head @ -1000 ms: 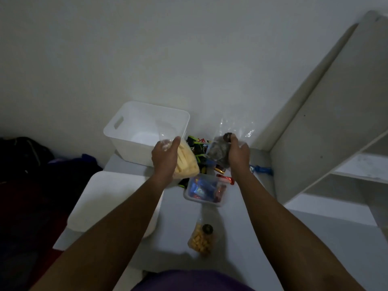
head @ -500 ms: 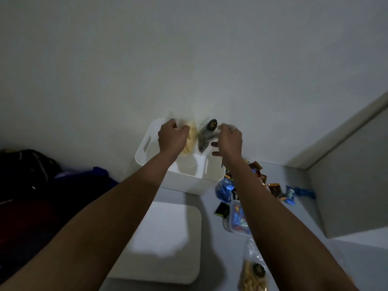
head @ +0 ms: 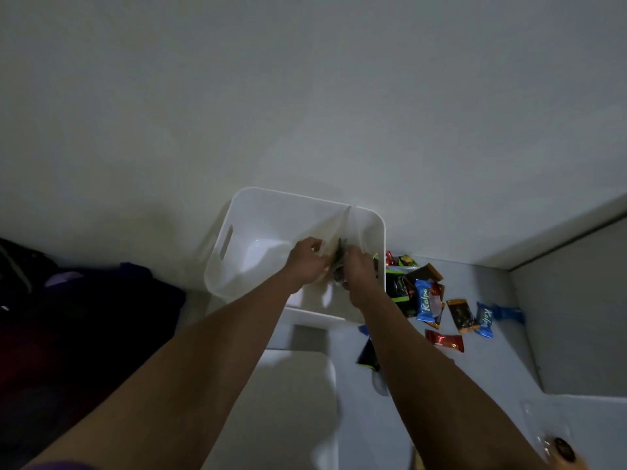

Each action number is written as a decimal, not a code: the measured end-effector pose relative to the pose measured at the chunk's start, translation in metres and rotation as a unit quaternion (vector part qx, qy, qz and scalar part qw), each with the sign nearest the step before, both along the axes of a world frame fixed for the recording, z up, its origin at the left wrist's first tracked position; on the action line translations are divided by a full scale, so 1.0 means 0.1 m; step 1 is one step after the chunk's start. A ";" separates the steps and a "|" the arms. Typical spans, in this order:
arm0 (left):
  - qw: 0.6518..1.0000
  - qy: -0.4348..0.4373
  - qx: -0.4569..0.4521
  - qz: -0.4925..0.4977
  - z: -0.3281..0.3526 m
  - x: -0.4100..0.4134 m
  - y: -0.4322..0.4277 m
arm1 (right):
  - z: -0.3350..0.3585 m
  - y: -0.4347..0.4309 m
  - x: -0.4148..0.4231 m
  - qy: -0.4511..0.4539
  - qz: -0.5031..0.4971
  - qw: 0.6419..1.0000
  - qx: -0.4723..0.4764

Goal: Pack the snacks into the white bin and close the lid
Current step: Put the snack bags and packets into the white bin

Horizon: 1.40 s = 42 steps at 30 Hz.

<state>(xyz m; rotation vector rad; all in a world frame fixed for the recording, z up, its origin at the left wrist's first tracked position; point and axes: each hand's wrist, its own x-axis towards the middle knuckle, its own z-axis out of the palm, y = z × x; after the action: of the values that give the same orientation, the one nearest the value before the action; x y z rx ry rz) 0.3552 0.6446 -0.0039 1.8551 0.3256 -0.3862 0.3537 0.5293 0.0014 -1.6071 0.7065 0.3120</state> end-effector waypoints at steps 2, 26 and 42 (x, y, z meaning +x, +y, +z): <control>1.000 0.004 -0.010 -0.012 -0.08 0.04 -0.03 | -0.11 0.00 0.06 0.007 -0.007 1.000 0.013; 0.970 -0.116 0.176 -0.117 0.38 -0.21 -0.51 | 0.74 -0.73 -0.37 -0.171 0.173 0.909 -0.339; 0.961 -0.115 0.227 -0.110 0.14 -1.96 -2.52 | 0.07 -3.21 -1.97 -0.052 0.147 0.933 -0.325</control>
<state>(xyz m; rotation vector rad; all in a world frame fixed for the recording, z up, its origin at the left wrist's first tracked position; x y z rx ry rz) 0.1595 0.3931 0.0099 2.3744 0.0463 -0.2545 0.1570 0.2087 0.0085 -2.3554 0.5062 0.2143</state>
